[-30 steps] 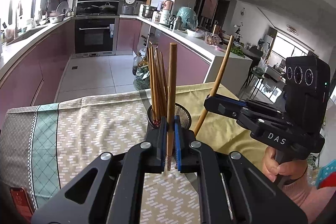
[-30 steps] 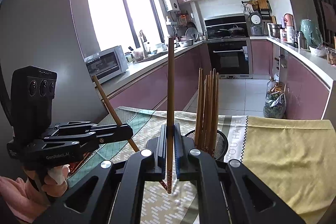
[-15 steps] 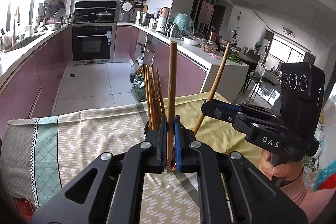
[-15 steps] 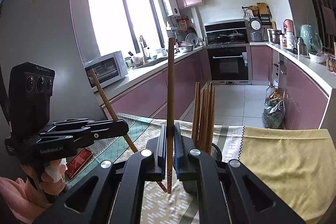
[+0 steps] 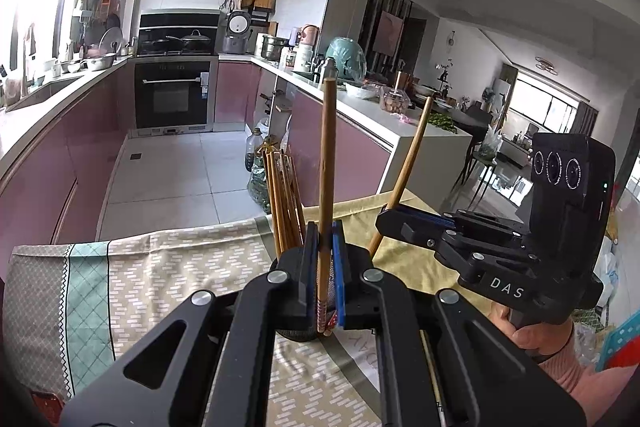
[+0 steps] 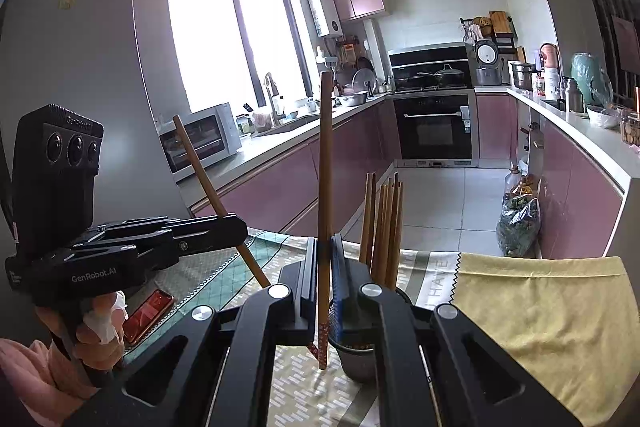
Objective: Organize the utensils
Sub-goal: 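Carry the right tool's chopstick into the mesh cup while the left tool inserts its own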
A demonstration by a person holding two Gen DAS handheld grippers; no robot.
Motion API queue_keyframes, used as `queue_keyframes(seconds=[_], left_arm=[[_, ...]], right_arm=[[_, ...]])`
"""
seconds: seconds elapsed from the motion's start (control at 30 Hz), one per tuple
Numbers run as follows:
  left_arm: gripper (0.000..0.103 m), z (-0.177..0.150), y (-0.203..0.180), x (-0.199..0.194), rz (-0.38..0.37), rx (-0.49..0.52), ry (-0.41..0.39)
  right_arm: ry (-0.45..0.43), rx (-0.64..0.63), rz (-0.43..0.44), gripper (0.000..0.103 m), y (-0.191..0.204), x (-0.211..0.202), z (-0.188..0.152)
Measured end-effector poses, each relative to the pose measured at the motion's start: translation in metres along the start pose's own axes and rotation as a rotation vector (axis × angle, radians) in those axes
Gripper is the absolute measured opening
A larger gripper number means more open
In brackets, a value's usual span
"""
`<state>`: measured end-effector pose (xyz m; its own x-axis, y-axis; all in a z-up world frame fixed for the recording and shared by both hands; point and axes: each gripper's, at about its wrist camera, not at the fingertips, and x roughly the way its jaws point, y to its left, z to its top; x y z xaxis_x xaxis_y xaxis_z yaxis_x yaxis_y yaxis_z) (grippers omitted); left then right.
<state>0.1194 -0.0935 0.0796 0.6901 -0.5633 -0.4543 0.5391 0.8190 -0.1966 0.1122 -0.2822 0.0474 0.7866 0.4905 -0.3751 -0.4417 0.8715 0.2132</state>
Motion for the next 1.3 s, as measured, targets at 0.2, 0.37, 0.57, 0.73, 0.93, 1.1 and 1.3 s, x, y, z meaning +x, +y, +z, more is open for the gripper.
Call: queue_keyframes(seconds=[0.2,0.37,0.57,0.73,0.93,1.1,1.3], left_arm=[[0.007,0.004,0.001,0.001,-0.006,-0.002,-0.007],[0.007,0.005,0.004,0.002,-0.005,-0.006,-0.004],[0.007,0.006,0.003,0.008,-0.003,-0.011,0.006],[0.007,0.009,0.003,0.012,-0.009,-0.014,0.015],[0.007,0.014,0.003,0.019,-0.012,-0.020,0.023],[0.007,0.023,0.002,0.019,-0.015,-0.020,0.010],[0.007,0.030,-0.001,0.014,-0.017,-0.010,-0.015]], right_arm=[[0.001,-0.002,-0.005,0.006,0.001,0.001,0.001],[0.000,-0.002,-0.010,0.006,-0.001,0.002,0.004],[-0.001,0.001,-0.017,0.006,-0.002,0.004,0.005],[0.001,0.004,-0.023,0.006,-0.004,0.005,0.007],[-0.002,0.010,-0.025,0.006,-0.007,0.004,0.008],[-0.008,0.011,-0.026,0.006,-0.010,0.006,0.013],[-0.024,0.010,-0.028,0.006,-0.009,0.003,0.017]])
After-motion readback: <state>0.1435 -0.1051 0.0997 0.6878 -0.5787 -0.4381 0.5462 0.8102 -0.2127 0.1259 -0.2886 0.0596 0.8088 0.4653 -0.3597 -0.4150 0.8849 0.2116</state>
